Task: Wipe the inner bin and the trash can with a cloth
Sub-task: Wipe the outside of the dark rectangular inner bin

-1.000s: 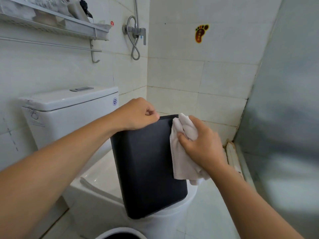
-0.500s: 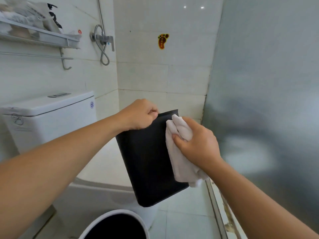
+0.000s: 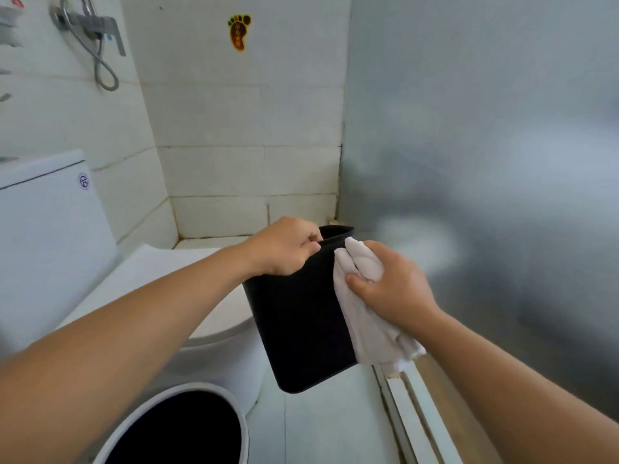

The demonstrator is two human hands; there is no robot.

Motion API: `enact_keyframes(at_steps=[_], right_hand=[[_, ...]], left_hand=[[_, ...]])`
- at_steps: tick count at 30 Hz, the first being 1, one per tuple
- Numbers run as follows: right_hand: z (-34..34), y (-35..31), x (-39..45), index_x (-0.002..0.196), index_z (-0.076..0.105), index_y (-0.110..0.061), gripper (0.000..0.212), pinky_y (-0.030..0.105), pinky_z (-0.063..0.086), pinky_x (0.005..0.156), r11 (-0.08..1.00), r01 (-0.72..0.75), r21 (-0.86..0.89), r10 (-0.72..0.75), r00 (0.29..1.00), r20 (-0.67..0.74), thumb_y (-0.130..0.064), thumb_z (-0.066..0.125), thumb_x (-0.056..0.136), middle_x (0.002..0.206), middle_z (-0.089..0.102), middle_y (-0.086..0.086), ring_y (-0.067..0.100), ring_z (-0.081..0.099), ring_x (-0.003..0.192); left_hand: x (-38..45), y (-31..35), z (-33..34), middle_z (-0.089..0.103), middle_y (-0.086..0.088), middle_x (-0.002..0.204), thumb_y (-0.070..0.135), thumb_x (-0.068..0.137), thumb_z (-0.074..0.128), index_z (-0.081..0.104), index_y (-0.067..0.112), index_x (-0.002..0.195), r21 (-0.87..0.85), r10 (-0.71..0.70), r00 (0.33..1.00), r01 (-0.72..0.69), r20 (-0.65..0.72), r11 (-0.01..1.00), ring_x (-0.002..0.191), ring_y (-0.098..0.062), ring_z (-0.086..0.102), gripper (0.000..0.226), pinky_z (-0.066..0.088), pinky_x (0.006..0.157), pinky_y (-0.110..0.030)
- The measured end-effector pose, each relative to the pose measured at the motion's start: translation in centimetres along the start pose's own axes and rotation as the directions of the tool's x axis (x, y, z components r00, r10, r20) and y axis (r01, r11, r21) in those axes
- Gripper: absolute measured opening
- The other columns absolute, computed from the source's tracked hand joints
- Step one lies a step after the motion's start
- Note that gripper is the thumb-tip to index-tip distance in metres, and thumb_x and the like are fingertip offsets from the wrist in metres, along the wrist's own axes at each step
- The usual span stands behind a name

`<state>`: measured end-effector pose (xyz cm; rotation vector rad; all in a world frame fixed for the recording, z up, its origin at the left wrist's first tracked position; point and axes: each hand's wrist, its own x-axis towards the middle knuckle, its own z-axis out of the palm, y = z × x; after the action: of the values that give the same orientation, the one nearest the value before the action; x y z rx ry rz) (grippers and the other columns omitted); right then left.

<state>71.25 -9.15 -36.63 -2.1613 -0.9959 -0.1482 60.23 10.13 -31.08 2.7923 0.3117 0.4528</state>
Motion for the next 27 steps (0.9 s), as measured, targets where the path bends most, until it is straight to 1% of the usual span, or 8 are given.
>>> enact_keyframes(at_steps=[4,9,12,15,18,21,24,27], right_hand=[[2.6,3.4,-0.7,0.124,0.057,-0.046,0.041,0.034,0.052,0.073,0.995,-0.097,-0.020,0.098,0.992,0.082,-0.051,0.068,0.085,0.094,0.067,-0.016,0.017,0.064,0.089],[4.4,6.5,-0.6,0.124,0.056,-0.048,0.040,0.027,0.041,0.060,0.979,-0.174,-0.107,0.189,0.971,0.146,-0.053,0.065,0.086,0.090,0.064,-0.017,0.016,0.061,0.083],[4.5,7.9,-0.4,0.119,0.057,-0.046,0.034,0.027,0.038,0.058,0.957,-0.208,-0.201,0.246,0.951,0.187,-0.055,0.063,0.086,0.089,0.063,-0.015,0.018,0.060,0.082],[4.4,9.3,-0.4,0.110,0.058,-0.040,0.028,0.029,0.039,0.059,0.933,-0.221,-0.285,0.289,0.931,0.223,-0.055,0.061,0.087,0.089,0.063,-0.013,0.019,0.059,0.081],[4.6,10.8,-0.5,0.111,0.058,-0.039,0.029,0.032,0.045,0.068,0.915,-0.233,-0.330,0.327,0.907,0.265,-0.053,0.062,0.086,0.093,0.064,-0.011,0.020,0.061,0.086],[4.8,11.6,-0.3,0.107,0.059,-0.035,0.026,0.032,0.048,0.068,0.902,-0.246,-0.355,0.365,0.872,0.325,-0.048,0.065,0.085,0.091,0.064,-0.010,0.018,0.063,0.086],[4.5,12.5,0.2,0.105,0.059,-0.035,0.027,0.030,0.047,0.064,0.890,-0.321,-0.322,0.422,0.849,0.319,-0.046,0.068,0.082,0.091,0.066,-0.006,0.020,0.064,0.085],[4.0,13.5,0.6,0.115,0.061,-0.036,0.037,0.031,0.047,0.068,0.881,-0.382,-0.279,0.457,0.842,0.289,-0.044,0.071,0.081,0.097,0.068,-0.003,0.024,0.065,0.090]], left_hand=[[-0.2,-1.1,5.1,0.069,0.000,0.090,0.024,0.106,0.051,0.069,0.012,0.109,0.077,0.081,0.995,-0.086,0.063,0.993,0.086,-0.021,0.062,0.021,0.047,0.078,-0.034],[-0.7,-2.4,12.2,0.063,-0.006,0.075,0.030,0.109,0.040,0.055,0.012,0.093,0.203,0.108,0.994,-0.112,0.033,0.973,0.064,-0.028,0.059,0.028,0.050,0.065,-0.048],[-1.0,-2.1,16.0,0.065,-0.006,0.076,0.027,0.110,0.038,0.054,0.012,0.098,0.259,0.132,0.991,-0.129,0.005,0.957,0.061,-0.028,0.059,0.025,0.043,0.056,-0.041],[-1.5,-2.5,19.1,0.063,-0.003,0.068,0.017,0.105,0.048,0.054,0.014,0.091,0.275,0.170,0.985,-0.166,0.007,0.947,0.050,-0.022,0.054,0.015,0.033,0.047,-0.032],[-2.2,-3.6,21.6,0.056,0.001,0.058,0.011,0.097,0.060,0.053,0.016,0.085,0.264,0.230,0.972,-0.234,0.045,0.936,0.041,-0.017,0.046,0.015,0.036,0.038,-0.031],[-3.2,-4.8,23.1,0.055,0.003,0.059,0.013,0.098,0.062,0.056,0.016,0.086,0.178,0.272,0.962,-0.269,0.005,0.947,0.041,-0.014,0.046,0.013,0.037,0.038,-0.027],[-4.2,-5.7,23.8,0.065,0.002,0.070,0.019,0.103,0.052,0.064,0.013,0.099,0.020,0.158,0.985,-0.157,-0.068,0.987,0.055,-0.018,0.059,0.013,0.045,0.049,-0.031],[-5.0,-6.1,24.1,0.069,0.002,0.079,0.009,0.101,0.054,0.064,0.012,0.101,-0.161,-0.086,0.994,0.075,-0.064,0.984,0.066,-0.013,0.058,0.011,0.036,0.057,-0.021]])
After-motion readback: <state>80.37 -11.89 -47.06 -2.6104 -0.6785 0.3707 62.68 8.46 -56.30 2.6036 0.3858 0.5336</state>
